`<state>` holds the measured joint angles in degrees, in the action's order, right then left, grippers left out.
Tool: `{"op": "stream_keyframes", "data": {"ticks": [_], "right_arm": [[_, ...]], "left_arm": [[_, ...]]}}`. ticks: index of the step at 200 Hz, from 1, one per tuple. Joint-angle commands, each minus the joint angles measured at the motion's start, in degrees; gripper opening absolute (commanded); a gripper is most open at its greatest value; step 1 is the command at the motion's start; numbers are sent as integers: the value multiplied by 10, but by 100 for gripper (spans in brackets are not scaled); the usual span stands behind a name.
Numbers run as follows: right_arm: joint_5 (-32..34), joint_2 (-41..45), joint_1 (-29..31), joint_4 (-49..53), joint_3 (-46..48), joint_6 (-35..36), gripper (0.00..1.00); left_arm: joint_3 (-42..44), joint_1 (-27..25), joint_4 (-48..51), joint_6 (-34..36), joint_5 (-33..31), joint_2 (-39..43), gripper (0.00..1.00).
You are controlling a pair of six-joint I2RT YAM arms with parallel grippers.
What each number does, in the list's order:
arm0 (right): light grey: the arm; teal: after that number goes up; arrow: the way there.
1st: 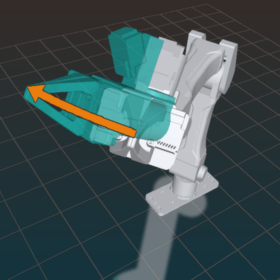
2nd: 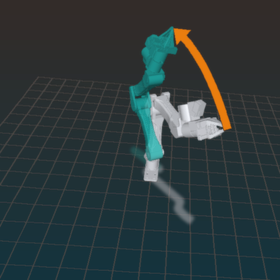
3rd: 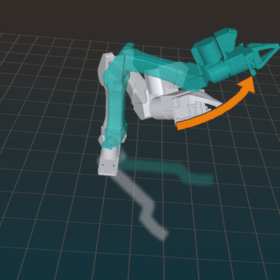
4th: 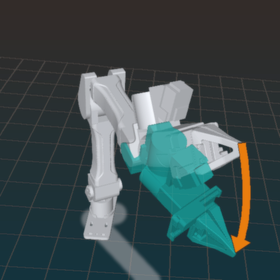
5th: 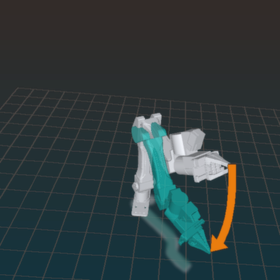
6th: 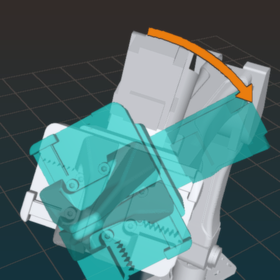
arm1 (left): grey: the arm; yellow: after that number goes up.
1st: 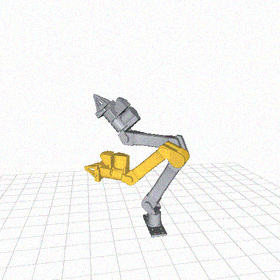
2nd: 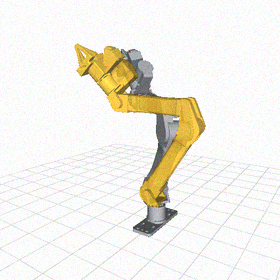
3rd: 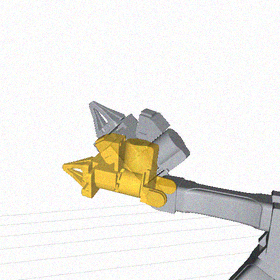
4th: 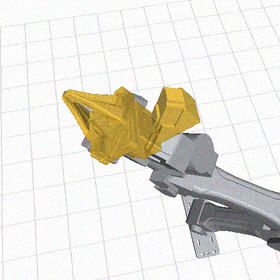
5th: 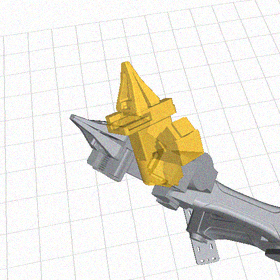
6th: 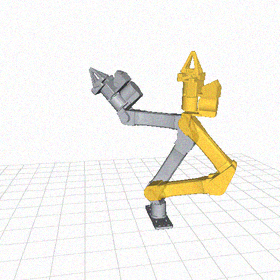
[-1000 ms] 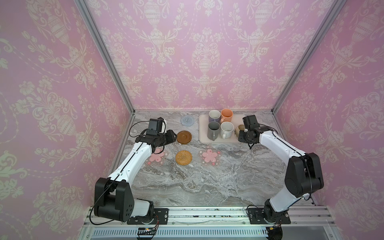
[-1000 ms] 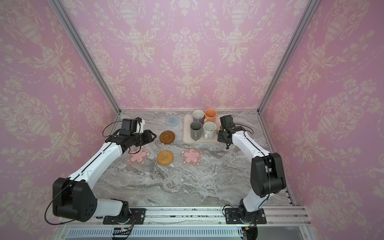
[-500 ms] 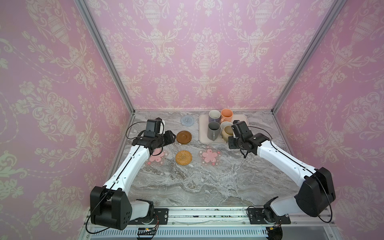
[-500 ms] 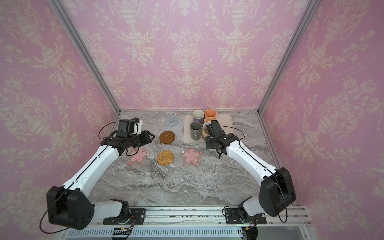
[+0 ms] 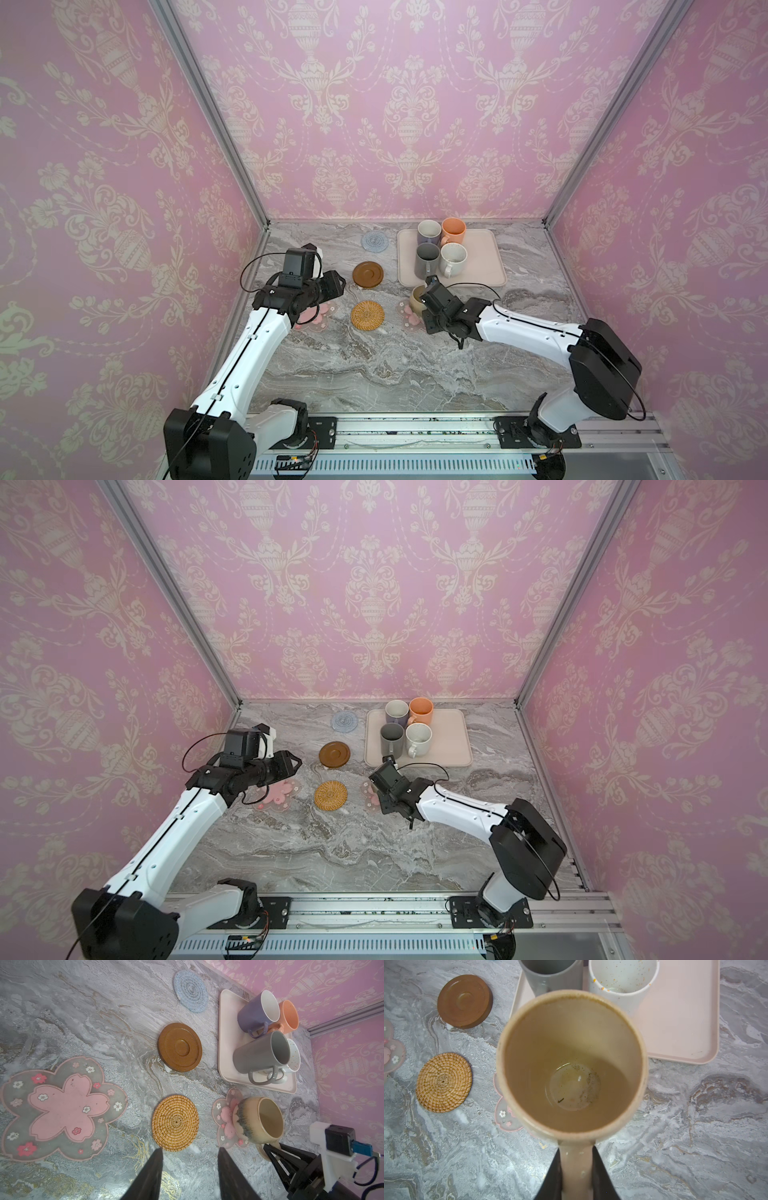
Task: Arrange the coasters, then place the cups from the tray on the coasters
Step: 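Lift the cream mug off the tray toward the robot with the right gripper, then lower the cream mug onto the small pink flower coaster and release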
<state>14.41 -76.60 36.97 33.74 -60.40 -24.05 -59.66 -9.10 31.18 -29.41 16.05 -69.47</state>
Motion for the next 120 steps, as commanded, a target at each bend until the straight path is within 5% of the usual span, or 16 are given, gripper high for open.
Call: {"op": "stream_keyframes", "data": {"ticks": [1,120], "right_arm": [[23,10,33,-48,3,-19,0],[27,-75,91,-133,17,-12,0]], "left_arm": [[8,3,18,0,-14,16,45],[18,4,42,3,-22,45,46]]}}
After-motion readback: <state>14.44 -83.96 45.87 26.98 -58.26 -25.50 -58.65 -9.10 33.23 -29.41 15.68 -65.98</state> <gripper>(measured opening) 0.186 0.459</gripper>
